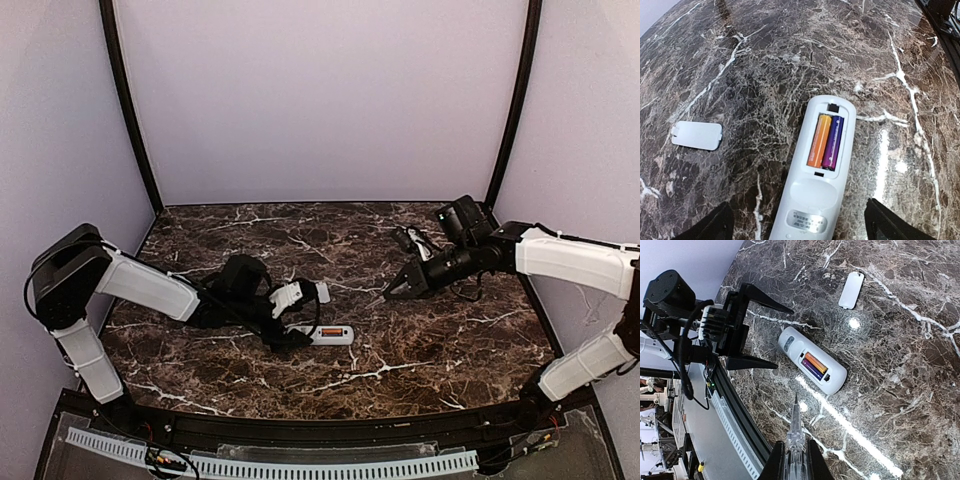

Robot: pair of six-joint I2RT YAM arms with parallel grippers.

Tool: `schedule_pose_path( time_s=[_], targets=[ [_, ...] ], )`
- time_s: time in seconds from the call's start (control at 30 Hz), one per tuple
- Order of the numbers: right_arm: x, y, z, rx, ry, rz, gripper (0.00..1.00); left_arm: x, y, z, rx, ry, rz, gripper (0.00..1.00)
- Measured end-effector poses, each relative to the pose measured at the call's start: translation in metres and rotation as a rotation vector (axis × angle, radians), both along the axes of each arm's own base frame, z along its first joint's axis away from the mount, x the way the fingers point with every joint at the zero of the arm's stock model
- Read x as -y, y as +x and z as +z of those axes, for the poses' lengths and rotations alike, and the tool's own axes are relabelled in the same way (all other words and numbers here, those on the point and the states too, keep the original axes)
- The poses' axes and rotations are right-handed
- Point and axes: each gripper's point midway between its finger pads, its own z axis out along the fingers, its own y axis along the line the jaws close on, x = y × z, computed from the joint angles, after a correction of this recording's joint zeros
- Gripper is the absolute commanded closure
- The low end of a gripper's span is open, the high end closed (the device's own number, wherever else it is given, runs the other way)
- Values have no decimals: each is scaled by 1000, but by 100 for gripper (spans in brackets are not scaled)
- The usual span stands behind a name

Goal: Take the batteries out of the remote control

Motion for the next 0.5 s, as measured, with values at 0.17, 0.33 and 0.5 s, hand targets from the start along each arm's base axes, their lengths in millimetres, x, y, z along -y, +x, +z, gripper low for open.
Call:
schedule_pose_path(
  time_s=[0.17,0.33,0.5],
  targets=[
    [0,1,0,-3,-1,-9,100,0,0,-24,-16,35,-12,15],
    [0,2,0,-7,0,-18,100,-1,-2,-35,-15,56,-29,25],
    [-1,3,1,-4,3,-23,100,3,-2,-35,-8,50,-55,45]
  ],
)
